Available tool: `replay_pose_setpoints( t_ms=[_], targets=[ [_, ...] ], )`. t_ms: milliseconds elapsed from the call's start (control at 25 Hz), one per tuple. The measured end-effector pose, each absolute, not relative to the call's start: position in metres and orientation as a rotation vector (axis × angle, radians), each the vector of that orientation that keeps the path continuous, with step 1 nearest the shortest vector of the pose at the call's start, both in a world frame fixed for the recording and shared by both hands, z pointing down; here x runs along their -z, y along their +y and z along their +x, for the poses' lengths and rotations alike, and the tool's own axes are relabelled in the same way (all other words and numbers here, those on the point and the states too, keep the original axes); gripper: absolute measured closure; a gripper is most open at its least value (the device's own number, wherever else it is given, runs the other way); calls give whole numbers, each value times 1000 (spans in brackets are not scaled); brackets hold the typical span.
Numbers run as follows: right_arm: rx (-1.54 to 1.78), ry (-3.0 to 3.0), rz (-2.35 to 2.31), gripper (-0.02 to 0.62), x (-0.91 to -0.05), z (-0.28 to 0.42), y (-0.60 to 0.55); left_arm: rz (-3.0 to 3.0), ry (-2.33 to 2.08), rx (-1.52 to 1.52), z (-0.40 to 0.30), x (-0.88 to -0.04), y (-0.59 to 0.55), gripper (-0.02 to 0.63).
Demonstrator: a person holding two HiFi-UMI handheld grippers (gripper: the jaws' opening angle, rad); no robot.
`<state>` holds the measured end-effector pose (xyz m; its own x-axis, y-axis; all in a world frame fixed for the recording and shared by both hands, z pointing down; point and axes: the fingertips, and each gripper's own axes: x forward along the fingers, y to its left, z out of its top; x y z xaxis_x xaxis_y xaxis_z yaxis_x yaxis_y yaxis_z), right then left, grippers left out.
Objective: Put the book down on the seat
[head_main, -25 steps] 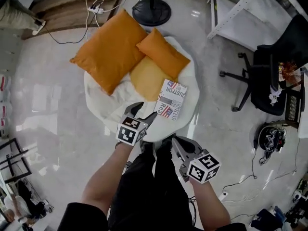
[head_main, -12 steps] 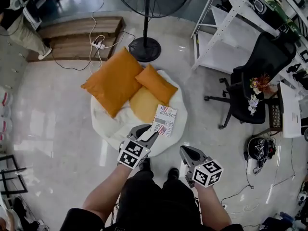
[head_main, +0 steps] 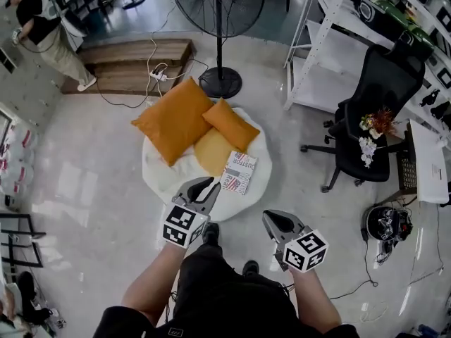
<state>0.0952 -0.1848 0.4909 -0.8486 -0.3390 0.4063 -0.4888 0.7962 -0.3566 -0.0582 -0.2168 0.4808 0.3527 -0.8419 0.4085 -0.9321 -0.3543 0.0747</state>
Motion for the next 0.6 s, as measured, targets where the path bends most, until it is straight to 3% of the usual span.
replay_pose_setpoints(
  t_ms=[280, 600],
  targets=[
    [-576, -2730, 592, 580, -468, 191, -147, 2230, -1713, -354, 17, -457, -145, 561],
    [-542, -2791, 443, 580, -446, 212, -106, 2136, -1872, -385, 20, -418, -75, 572]
  ],
)
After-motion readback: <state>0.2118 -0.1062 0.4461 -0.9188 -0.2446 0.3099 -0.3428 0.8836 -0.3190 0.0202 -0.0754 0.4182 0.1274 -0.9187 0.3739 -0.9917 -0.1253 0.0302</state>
